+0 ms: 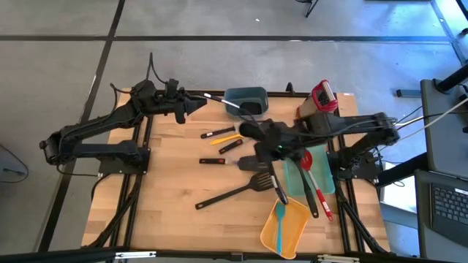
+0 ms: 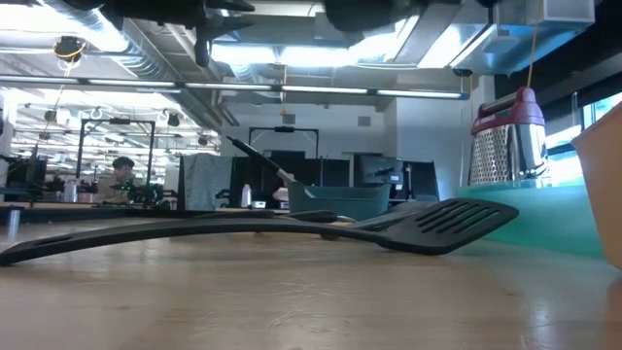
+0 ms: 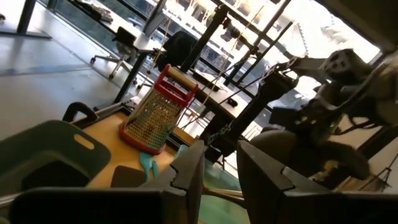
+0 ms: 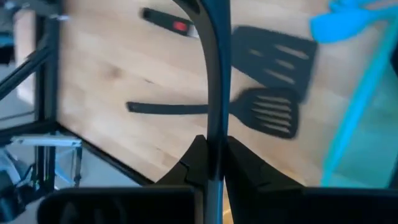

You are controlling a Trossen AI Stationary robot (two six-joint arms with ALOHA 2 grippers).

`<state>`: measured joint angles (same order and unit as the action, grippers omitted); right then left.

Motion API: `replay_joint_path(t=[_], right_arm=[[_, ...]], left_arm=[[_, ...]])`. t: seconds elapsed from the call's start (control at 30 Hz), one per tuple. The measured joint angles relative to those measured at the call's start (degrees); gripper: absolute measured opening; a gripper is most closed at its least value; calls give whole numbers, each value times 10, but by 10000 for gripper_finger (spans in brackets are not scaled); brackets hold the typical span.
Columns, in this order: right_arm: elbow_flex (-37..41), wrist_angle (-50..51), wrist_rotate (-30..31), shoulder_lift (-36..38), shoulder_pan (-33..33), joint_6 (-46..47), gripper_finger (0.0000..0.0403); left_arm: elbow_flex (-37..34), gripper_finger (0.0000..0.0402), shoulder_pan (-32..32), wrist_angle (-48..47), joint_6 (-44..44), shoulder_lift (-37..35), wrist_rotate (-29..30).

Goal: Pick & Place Kitchen Items
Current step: Put the black serving spoon into the green bin

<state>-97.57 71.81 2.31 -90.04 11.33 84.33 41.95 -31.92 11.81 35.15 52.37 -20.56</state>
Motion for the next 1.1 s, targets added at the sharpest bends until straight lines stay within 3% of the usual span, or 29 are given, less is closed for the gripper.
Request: replay_joint_path(t=[0.33,0.53,0.83,1.1], right_arm=[[292,-72,13,202,87,272,28],[351,16,-13,281,143,423,28],[388,81,-70,355,185,503,28],[504,35,-118,400,171,511,28]], left_arm=[[0,86,0,-1,-15,3,18],[0,86,0,-2,-15,3,20],[0,86,0,-19,-19,2,16],[0,86,0,-18,-20,2,23]])
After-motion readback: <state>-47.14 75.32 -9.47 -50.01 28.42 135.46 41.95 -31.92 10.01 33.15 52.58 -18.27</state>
